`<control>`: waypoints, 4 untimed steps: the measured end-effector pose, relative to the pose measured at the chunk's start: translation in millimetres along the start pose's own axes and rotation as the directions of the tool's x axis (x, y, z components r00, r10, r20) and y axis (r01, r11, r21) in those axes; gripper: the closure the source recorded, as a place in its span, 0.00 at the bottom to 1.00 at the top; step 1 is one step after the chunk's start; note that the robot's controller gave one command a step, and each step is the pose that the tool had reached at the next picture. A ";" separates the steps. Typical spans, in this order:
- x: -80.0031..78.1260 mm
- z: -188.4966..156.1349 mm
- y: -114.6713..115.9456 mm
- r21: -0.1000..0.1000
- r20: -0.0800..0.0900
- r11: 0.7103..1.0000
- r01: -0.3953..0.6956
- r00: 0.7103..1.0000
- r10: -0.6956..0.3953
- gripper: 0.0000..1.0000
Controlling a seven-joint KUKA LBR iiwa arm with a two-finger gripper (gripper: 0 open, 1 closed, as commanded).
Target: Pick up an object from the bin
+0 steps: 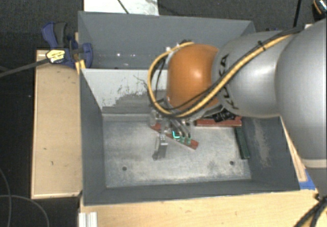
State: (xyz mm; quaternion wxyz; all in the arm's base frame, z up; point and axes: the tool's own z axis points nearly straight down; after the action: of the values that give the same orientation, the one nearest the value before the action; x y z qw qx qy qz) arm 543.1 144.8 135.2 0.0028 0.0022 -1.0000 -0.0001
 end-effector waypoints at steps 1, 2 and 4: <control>-22.2 63.5 -39.3 0.002 0.002 0.996 0.085 0.996 -0.085 0.00; -4.4 64.8 -34.1 -0.001 0.005 0.998 0.070 0.998 -0.070 0.00; -48.2 62.4 -48.2 0.000 0.014 0.980 0.201 0.980 -0.201 1.00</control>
Offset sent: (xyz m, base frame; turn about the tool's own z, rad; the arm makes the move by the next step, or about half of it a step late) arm 0.0220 -0.0364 -0.0608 -0.0883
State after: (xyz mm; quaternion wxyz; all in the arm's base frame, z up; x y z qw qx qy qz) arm 591.2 96.9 72.6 -0.0040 0.1031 -0.9947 -0.0012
